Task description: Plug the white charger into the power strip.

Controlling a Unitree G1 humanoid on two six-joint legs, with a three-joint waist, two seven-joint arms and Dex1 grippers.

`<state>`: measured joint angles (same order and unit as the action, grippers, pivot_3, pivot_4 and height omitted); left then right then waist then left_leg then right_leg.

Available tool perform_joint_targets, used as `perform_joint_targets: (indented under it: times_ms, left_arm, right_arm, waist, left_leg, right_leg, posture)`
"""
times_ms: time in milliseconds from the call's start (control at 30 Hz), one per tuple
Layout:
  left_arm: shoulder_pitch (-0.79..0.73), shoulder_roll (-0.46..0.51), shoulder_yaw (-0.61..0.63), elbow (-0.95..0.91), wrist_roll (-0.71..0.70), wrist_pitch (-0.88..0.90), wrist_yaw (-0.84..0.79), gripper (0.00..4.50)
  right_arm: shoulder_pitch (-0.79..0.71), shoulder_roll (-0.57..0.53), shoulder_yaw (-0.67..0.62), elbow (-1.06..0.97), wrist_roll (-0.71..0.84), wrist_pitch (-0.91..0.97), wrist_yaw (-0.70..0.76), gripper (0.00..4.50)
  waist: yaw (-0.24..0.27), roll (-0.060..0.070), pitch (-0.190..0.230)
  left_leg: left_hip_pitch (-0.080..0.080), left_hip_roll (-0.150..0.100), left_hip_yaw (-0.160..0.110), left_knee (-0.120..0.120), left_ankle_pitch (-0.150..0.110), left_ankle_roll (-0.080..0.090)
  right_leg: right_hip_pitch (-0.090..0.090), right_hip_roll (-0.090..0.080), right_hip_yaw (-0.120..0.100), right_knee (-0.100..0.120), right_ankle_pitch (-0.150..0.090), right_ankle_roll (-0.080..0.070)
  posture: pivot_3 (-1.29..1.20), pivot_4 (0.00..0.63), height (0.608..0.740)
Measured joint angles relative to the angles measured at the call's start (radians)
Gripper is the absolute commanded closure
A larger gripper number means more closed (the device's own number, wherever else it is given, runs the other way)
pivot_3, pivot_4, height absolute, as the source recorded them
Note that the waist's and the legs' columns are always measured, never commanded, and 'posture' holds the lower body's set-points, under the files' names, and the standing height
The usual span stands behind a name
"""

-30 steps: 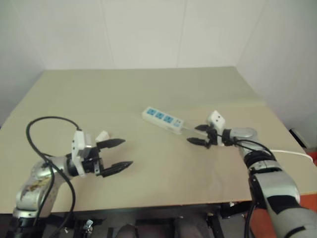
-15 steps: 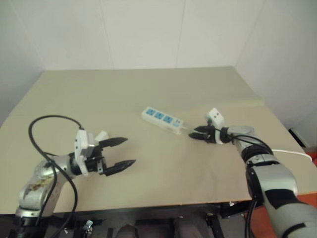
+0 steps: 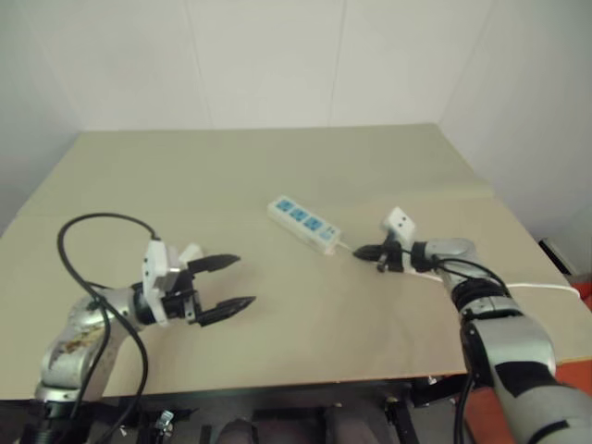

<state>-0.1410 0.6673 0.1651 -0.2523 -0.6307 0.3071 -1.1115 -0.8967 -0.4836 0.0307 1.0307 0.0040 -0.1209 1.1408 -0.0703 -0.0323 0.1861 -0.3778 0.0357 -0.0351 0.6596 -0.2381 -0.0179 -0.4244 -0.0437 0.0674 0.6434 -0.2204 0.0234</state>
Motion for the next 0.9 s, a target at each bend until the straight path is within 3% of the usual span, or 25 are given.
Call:
perform_joint_targets:
  times_ms: [200, 300, 567, 600, 900]
  left_arm:
    - [0.001, 0.015, 0.007, 0.016, 0.001, 0.001, -0.010, 0.00]
    - [-0.008, 0.022, 0.013, 0.036, 0.001, 0.001, -0.017, 0.00]
    - [-0.049, 0.023, 0.007, 0.074, 0.004, 0.000, -0.042, 0.00]
    - [-0.054, 0.023, 0.005, 0.078, 0.005, 0.000, -0.044, 0.00]
    - [-0.062, 0.023, -0.003, 0.101, 0.009, 0.000, -0.056, 0.00]
  right_arm:
    - [0.282, -0.061, -0.012, -0.463, 0.063, 0.113, 0.002, 4.48]
    - [0.407, -0.110, -0.042, -0.659, 0.103, 0.191, -0.014, 4.48]
    - [0.510, -0.138, -0.057, -0.794, 0.137, 0.248, -0.081, 4.48]
    - [0.511, -0.137, -0.057, -0.797, 0.139, 0.250, -0.082, 3.80]
    - [0.543, -0.132, -0.088, -0.901, 0.256, 0.260, -0.081, 0.78]
  waist:
    - [0.004, 0.000, 0.000]
    - [0.007, 0.000, 0.000]
    - [0.004, 0.000, 0.000]
    - [0.004, 0.000, 0.000]
    - [0.010, 0.000, 0.000]
  left_leg:
    - [0.000, 0.000, 0.000, 0.000, 0.000, 0.000]
    - [0.000, 0.000, 0.000, 0.000, 0.000, 0.000]
    - [0.001, 0.000, 0.001, 0.000, 0.000, 0.000]
    - [0.001, 0.000, 0.001, 0.000, 0.000, 0.000]
    - [0.000, 0.000, 0.001, 0.000, 0.000, 0.000]
  right_leg:
    - [0.000, 0.000, 0.000, 0.001, 0.000, 0.001]
    - [0.000, 0.000, 0.000, 0.000, -0.005, 0.008]
    - [0.000, 0.000, 0.001, 0.000, -0.005, 0.009]
    - [0.000, 0.000, 0.001, 0.000, -0.005, 0.009]
    - [0.000, 0.000, 0.001, 0.000, -0.005, 0.009]
  posture:
    - [0.00, 0.150, 0.740]
    - [0.00, 0.150, 0.740]
    - [0.00, 0.150, 0.740]
    - [0.00, 0.150, 0.740]
    - [0.00, 0.150, 0.740]
